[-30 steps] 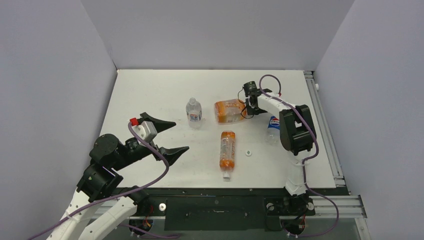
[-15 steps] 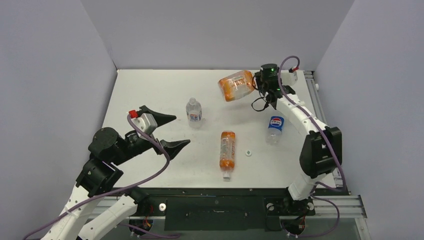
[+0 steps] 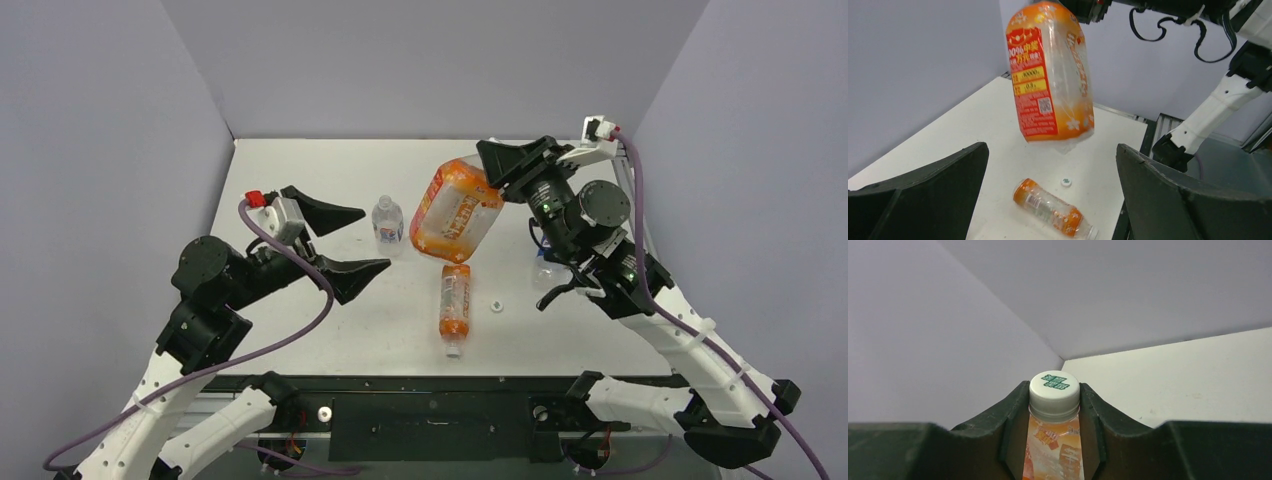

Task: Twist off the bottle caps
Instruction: Pick up the plastic bottle at the center of the board.

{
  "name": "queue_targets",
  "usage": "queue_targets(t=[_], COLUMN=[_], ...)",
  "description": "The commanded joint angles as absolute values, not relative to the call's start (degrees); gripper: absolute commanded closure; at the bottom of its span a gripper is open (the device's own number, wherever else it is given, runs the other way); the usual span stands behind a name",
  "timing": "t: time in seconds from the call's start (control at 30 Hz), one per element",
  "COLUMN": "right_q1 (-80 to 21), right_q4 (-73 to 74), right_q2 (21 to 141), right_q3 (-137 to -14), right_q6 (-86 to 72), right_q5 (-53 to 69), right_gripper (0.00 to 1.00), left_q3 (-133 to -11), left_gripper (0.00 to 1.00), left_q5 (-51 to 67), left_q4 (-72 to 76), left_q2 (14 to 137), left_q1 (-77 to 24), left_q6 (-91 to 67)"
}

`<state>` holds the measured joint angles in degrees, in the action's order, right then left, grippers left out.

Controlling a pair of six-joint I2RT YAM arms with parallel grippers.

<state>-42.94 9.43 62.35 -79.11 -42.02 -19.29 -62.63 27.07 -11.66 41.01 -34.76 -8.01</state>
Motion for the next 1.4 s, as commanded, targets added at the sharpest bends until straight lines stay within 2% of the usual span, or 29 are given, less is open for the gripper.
queue_targets(t=[0.0, 0.23, 0.37, 0.67, 0.93, 1.03, 1.17, 1.37], right_q1=[-51.58, -64.29, -67.93, -73.70, -78.63, -79.16, -79.36, -80.06], right_q4=[8.32, 8.54, 6.66, 1.56, 2.91, 2.49, 1.85, -3.18], right_q2=[62.31, 66.53, 69.13, 71.31, 72.50, 71.93, 71.51, 72.60], right_q3=[-81.46, -88.72, -91.98, -93.81, -96.01, -95.45, -95.16, -94.30], right_q6=[-27.66, -18.90, -17.31, -14.34, -6.93, -5.74, -4.99, -5.60], right_q5=[-19.21, -23.70, -24.19, -25.93, -32.65, -33.85, -34.43, -35.18], right_gripper=[1.00, 1.00, 1.00, 1.00, 1.00, 1.00, 1.00, 1.00], left_q3=[-64.85, -67.35, -66.71, -63.95, -63.33, -62.85, -62.38, -63.03], left_gripper=[0.03, 0.03, 0.03, 0.03, 0.03, 0.03, 0.03, 0.03], left_q5=[32.48, 39.11, 40.59, 36.30, 22.52, 21.53, 24.35, 36.00], left_q4=[-2.87, -3.49, -3.93, -5.76, -8.25, -9.08, -9.16, -6.95], left_q2=[41.38, 42.82, 42.68, 41.33, 39.94, 39.35, 38.68, 40.49], left_q1=[-34.67, -34.76, -34.78, -34.75, -34.72, -34.72, -34.71, -34.63], left_q6=[-15.97, -20.78, -20.90, -18.47, -15.73, -16.30, -19.70, -26.65])
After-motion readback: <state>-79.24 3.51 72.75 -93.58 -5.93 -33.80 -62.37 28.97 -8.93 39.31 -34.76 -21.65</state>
